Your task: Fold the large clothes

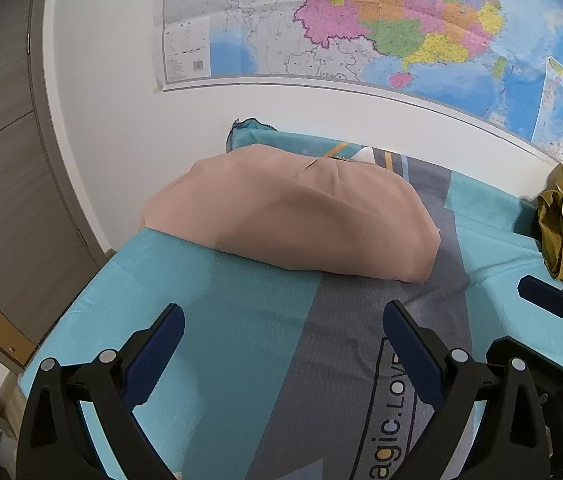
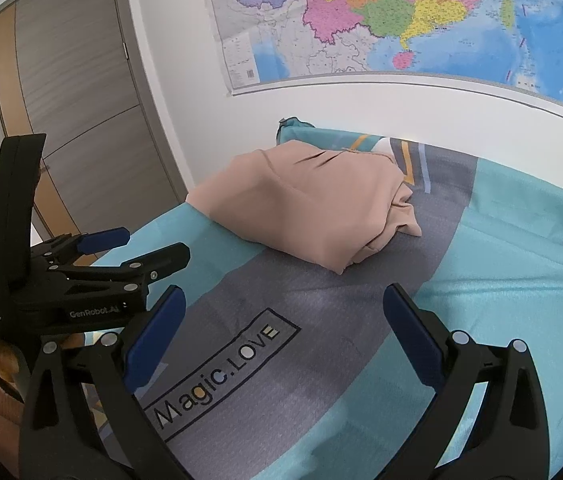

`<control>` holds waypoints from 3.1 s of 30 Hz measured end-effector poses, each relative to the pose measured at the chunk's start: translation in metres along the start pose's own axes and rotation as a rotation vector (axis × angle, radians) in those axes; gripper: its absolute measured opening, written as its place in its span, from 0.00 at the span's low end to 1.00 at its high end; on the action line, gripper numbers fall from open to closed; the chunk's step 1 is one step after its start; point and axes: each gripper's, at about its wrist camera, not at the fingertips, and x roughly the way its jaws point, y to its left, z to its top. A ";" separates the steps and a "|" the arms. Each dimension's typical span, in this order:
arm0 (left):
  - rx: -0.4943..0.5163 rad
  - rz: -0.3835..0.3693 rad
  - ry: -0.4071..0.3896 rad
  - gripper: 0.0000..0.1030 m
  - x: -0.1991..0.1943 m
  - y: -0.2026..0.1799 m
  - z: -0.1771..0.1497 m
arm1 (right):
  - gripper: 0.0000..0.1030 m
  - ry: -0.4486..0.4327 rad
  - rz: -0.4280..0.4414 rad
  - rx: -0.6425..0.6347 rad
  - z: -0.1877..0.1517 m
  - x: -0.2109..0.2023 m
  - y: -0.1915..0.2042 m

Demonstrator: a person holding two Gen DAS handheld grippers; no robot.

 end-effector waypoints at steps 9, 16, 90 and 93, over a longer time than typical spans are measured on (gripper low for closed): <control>0.001 0.003 -0.014 0.93 -0.006 0.001 -0.003 | 0.95 0.005 0.001 0.002 -0.002 0.000 0.001; 0.007 0.000 -0.020 0.93 -0.010 0.000 -0.004 | 0.95 0.002 0.008 0.002 -0.003 -0.003 0.003; 0.018 -0.007 -0.032 0.93 -0.015 -0.003 -0.007 | 0.95 -0.001 0.016 0.020 -0.004 -0.006 0.010; 0.017 -0.006 -0.036 0.93 -0.016 -0.002 -0.008 | 0.95 -0.001 0.016 0.019 -0.005 -0.007 0.009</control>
